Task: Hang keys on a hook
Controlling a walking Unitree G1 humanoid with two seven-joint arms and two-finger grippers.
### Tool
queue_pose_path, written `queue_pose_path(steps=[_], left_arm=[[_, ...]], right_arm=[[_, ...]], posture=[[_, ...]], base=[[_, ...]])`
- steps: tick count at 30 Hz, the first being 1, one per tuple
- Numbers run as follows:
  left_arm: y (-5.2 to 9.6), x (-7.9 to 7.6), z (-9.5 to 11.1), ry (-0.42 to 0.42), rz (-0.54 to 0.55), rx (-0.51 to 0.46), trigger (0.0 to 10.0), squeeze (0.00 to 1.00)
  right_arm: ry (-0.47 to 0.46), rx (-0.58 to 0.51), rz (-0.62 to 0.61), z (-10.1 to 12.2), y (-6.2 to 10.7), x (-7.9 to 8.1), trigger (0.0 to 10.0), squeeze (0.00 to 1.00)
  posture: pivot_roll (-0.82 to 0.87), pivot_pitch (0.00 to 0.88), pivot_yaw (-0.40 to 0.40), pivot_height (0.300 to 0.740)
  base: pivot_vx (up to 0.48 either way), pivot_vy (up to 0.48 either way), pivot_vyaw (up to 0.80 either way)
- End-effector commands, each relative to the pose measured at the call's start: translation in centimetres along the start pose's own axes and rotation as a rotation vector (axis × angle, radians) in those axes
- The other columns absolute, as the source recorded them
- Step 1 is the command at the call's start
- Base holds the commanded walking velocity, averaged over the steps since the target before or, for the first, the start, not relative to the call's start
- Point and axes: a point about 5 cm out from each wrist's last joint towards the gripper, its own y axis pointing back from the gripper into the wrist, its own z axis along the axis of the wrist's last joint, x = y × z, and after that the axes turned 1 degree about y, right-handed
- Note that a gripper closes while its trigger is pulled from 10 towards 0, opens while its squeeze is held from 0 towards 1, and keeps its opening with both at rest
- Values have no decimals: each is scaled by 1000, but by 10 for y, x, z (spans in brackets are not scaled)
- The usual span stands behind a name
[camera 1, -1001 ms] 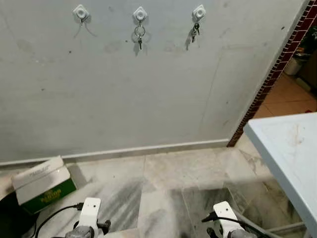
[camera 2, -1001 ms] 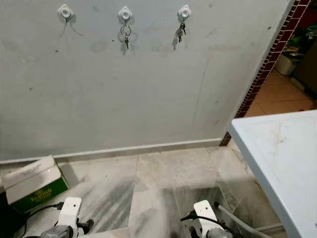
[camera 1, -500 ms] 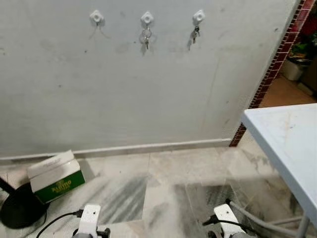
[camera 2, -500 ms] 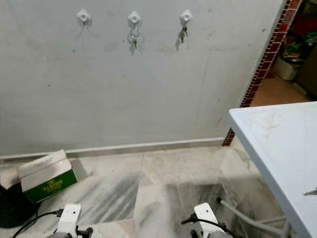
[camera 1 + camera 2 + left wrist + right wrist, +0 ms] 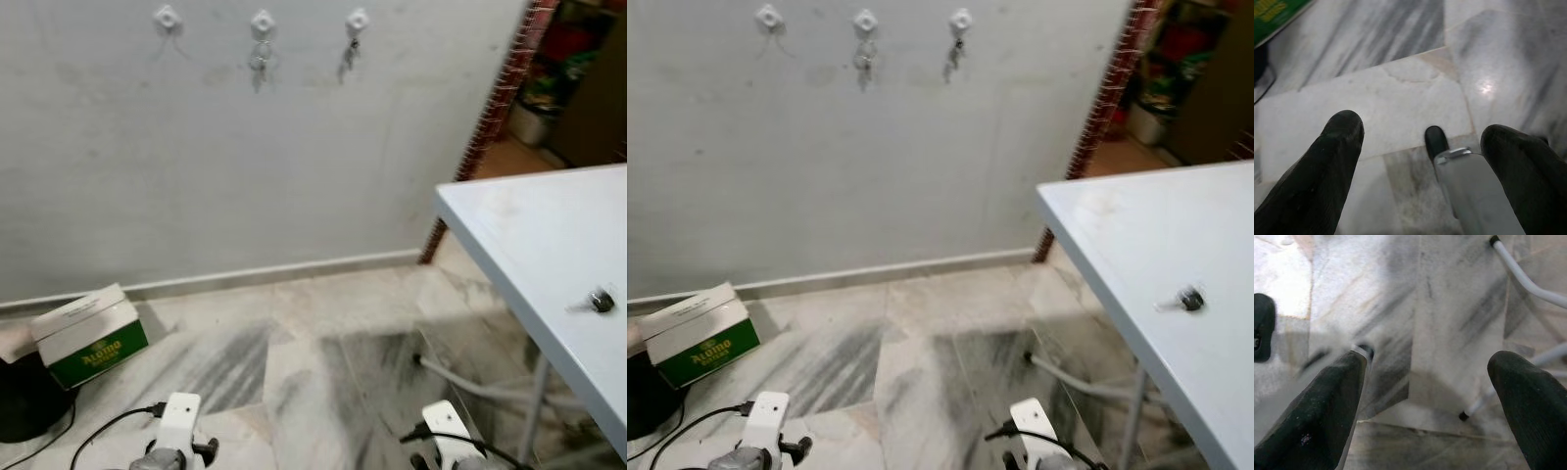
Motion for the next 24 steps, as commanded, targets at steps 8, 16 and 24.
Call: queue_pose_path(steps=[8,16,24], left_arm=[[0,-6,-4,-11,-9,18,10000,0],[0,-6,-4,-12,-9,18,10000,0],[0,-5,-3,-13,-9,17,10000,0]], right_arm=[[5,-3,-16,1,0,-5,10000,0],[5,-2,-17,1,0,-5,10000,0],[5,-3,-17,2,0,-5,10000,0]], posture=[[6,0,-28,740],[4,0,-28,740],[4,2,-26,740]], base=[[-246,0,0],[-247,0,0],[-214,0,0]])
